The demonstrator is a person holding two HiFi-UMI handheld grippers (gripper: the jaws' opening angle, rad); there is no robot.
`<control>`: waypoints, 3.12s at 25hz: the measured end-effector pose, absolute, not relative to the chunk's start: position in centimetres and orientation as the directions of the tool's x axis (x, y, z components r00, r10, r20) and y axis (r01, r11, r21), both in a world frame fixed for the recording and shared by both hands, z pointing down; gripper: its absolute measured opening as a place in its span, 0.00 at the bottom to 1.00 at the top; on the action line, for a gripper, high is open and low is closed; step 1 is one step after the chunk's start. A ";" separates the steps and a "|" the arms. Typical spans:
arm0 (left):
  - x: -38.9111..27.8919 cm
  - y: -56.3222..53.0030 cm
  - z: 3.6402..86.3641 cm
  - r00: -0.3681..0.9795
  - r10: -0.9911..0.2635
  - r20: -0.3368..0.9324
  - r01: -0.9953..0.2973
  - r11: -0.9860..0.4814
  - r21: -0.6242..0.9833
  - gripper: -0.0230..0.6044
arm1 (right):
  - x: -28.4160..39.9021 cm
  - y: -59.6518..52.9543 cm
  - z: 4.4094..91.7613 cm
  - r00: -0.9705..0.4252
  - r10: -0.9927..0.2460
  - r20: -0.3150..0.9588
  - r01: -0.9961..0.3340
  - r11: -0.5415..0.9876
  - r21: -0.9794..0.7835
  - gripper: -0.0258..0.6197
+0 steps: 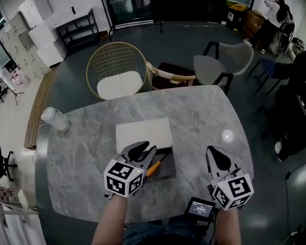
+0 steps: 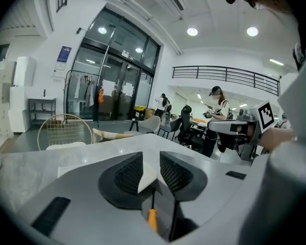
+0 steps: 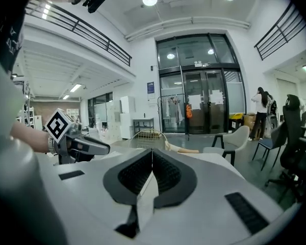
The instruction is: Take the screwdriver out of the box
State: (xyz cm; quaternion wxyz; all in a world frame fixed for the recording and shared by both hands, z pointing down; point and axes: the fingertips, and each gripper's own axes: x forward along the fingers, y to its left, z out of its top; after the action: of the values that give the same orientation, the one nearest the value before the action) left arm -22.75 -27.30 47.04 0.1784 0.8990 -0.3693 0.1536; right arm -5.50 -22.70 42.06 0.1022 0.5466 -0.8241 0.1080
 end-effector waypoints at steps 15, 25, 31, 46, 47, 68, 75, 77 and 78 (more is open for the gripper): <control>-22.0 -24.1 54.0 0.643 -0.397 0.655 -0.675 -0.698 0.238 0.22 | -4.7 -21.1 45.1 -0.379 -0.846 0.376 -0.925 0.353 -0.137 0.08; -21.0 -22.2 61.1 0.533 -0.192 0.824 -0.594 -0.778 0.203 0.22 | -3.0 -20.8 50.4 -0.364 -0.826 0.431 -0.930 0.300 -0.211 0.08; -21.0 -22.0 63.9 0.419 -0.149 0.896 -0.583 -0.800 0.140 0.22 | -1.7 -20.3 51.9 -0.356 -0.807 0.471 -0.934 0.286 -0.215 0.08; -21.5 -22.1 65.1 0.302 -0.095 0.948 -0.599 -0.793 0.111 0.18 | -1.6 -21.2 51.7 -0.378 -0.806 0.456 -0.925 0.303 -0.231 0.08; -21.5 -22.2 65.1 0.307 -0.097 0.947 -0.605 -0.788 0.115 0.18 | -1.6 -21.1 51.6 -0.377 -0.807 0.455 -0.925 0.302 -0.231 0.08; -21.2 -22.6 58.4 0.374 -0.240 0.896 -0.620 -0.783 0.049 0.17 | 0.1 -20.8 45.2 -0.336 -0.878 0.341 -0.941 0.293 -0.172 0.08; -21.0 -23.1 56.2 0.401 -0.305 0.864 -0.641 -0.767 0.026 0.17 | 0.8 -20.9 42.5 -0.316 -0.904 0.289 -0.948 0.285 -0.145 0.08; -20.8 -23.2 55.5 0.418 -0.325 0.848 -0.651 -0.758 0.031 0.17 | 0.9 -20.8 41.7 -0.315 -0.907 0.278 -0.948 0.288 -0.134 0.08; -20.7 -23.1 55.2 0.427 -0.334 0.840 -0.657 -0.753 0.035 0.17 | 0.9 -20.8 41.4 -0.316 -0.909 0.273 -0.948 0.291 -0.129 0.08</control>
State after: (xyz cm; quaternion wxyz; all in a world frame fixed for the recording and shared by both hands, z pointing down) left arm -20.73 -23.14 55.17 0.1826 0.8248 -0.3003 0.4428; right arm 0.94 -20.76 41.39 0.0733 0.5801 -0.8001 0.1339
